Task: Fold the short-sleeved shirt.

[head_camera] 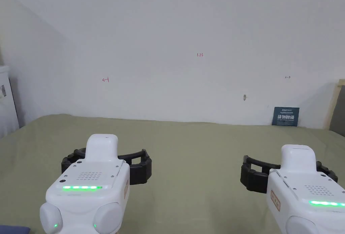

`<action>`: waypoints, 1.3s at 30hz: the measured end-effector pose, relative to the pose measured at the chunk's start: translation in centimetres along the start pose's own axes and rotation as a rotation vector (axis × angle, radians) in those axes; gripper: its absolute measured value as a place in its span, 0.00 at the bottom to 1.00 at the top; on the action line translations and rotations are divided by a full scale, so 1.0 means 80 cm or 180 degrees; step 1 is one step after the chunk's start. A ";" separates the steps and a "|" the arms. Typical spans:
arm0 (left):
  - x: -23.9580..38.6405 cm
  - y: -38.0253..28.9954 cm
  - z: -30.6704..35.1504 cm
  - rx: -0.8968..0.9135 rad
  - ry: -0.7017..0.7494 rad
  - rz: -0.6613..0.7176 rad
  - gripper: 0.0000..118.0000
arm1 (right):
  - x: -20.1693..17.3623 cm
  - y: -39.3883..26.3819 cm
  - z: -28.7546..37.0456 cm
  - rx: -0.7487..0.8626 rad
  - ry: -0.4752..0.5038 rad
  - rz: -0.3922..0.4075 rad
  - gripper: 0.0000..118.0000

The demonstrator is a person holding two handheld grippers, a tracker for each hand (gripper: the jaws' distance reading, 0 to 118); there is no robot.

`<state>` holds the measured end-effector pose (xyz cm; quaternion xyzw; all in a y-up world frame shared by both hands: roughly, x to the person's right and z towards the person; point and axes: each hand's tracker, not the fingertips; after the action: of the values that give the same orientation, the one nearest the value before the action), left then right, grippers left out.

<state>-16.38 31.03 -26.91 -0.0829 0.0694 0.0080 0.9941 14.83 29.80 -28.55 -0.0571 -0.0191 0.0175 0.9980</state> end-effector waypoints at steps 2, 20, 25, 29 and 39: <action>-0.004 -0.003 0.000 0.0016 0.0002 0.0000 1.00 | 0.002 -0.001 0.002 0.0032 0.0031 -0.0008 1.00; -0.009 -0.004 0.000 0.0026 -0.0014 -0.0047 1.00 | -0.001 0.000 -0.002 0.0049 0.0133 0.0010 1.00; -0.010 -0.004 -0.002 -0.0016 -0.0012 -0.0020 1.00 | 0.001 0.001 -0.002 0.0032 0.0194 -0.0139 1.00; -0.011 -0.005 0.000 -0.0017 -0.0019 -0.0037 1.00 | 0.003 0.005 -0.002 0.0046 0.0187 -0.0185 1.00; -0.015 -0.005 0.003 -0.0032 -0.0036 0.0001 1.00 | -0.005 0.005 0.001 0.0039 0.0071 0.0054 1.00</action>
<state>-17.52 30.71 -26.42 -0.0878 0.0639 0.0090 0.9940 14.44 30.15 -28.54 -0.0513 -0.0073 0.0255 0.9983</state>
